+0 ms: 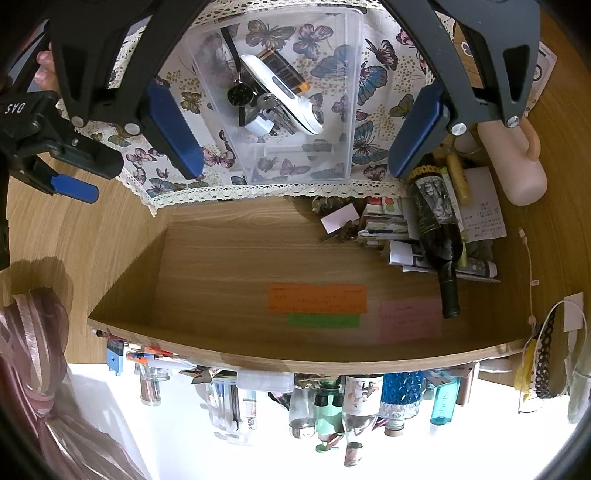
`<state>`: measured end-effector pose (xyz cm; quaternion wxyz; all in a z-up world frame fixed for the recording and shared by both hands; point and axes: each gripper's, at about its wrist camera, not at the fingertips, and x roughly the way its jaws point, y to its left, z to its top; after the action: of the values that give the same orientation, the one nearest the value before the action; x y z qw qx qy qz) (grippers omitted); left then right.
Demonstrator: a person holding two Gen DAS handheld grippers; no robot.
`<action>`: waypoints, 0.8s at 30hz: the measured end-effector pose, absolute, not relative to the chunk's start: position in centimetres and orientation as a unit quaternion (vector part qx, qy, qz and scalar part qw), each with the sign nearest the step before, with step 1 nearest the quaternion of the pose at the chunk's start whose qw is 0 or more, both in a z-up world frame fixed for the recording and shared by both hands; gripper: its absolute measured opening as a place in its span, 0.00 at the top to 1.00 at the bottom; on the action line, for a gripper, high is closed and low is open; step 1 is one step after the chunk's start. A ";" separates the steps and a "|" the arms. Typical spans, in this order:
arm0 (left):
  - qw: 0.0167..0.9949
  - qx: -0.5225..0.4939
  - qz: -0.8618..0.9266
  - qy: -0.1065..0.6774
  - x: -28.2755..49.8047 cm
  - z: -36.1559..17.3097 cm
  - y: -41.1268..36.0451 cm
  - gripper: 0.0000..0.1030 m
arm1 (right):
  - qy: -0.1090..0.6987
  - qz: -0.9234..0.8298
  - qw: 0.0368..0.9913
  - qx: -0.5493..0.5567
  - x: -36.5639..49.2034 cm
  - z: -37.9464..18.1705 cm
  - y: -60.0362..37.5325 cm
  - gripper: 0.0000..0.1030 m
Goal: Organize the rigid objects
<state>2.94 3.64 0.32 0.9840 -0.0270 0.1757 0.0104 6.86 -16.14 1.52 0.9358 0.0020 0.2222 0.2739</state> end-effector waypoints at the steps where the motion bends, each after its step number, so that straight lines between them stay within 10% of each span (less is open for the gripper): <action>1: 0.984 -0.026 0.010 0.175 2.9 0.3 3.6 0.01 | 0.222 0.274 0.936 0.002 6.9 1.5 -16.2 0.00; 24: 0.982 -0.036 0.006 0.185 3.3 0.1 4.2 0.01 | 0.212 0.261 0.942 0.002 5.8 2.0 -15.7 0.00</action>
<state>3.29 4.18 0.07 0.9821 -0.0357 0.1848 0.0061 5.84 -15.71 1.97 0.9418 0.0018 0.2115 0.2611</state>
